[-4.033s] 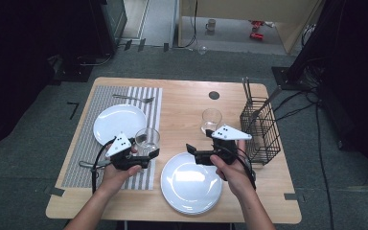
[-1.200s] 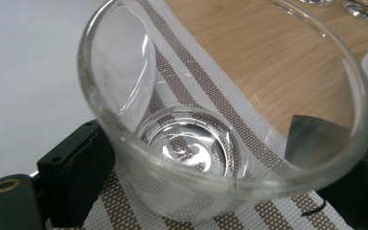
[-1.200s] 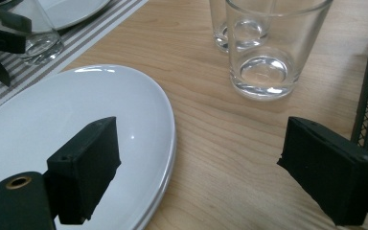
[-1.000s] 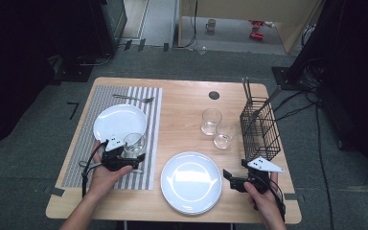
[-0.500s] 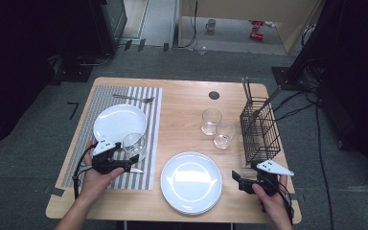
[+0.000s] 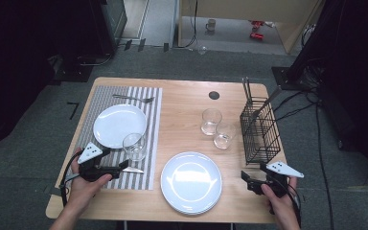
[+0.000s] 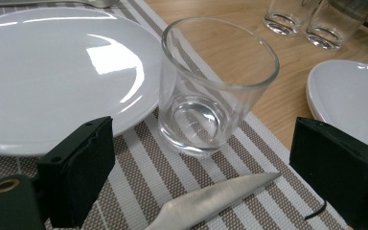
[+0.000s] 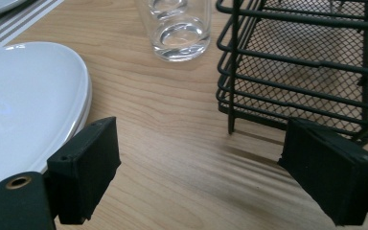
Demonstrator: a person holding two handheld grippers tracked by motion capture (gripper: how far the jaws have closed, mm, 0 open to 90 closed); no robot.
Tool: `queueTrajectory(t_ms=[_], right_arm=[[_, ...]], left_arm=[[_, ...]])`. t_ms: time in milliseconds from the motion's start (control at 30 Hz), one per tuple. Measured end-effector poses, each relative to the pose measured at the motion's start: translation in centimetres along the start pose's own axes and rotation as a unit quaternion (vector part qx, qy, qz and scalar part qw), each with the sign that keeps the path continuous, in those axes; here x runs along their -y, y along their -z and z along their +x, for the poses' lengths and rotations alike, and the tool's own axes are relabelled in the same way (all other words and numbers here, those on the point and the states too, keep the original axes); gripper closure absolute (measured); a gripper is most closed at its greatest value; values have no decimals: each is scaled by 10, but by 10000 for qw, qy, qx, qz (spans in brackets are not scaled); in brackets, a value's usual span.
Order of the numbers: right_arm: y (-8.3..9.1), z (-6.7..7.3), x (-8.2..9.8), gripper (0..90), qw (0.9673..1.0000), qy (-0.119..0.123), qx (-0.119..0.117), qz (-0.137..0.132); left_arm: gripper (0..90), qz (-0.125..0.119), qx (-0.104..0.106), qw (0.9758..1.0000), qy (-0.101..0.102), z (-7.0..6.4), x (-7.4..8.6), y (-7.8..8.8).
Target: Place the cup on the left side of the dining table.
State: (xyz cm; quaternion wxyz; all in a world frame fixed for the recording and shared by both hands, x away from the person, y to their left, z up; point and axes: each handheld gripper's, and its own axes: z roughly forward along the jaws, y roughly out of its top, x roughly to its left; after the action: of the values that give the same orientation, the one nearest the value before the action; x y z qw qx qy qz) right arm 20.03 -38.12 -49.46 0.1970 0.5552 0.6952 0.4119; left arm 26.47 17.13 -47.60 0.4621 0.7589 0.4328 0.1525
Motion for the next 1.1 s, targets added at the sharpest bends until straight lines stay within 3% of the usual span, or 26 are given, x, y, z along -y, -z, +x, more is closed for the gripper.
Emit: queueTrajectory(t_ms=[333, 633, 800, 1100], right_arm=[[6, -13, 3, 124, 9998, -44, 197, 20], [14, -29, 10, 124, 9989, -142, 446, 67], [15, -38, 16, 124, 9978, -198, 612, 134], [13, -45, 30, 124, 9952, -221, 892, 329]], left_arm=[[90, 71, -149, 9999, 19, 10, 11, 15], [90, 145, -397, 9990, 117, 28, 25, 36], [90, 228, -609, 9974, 301, 41, 37, 48], [90, 387, -929, 9940, 424, 54, 61, 62]])
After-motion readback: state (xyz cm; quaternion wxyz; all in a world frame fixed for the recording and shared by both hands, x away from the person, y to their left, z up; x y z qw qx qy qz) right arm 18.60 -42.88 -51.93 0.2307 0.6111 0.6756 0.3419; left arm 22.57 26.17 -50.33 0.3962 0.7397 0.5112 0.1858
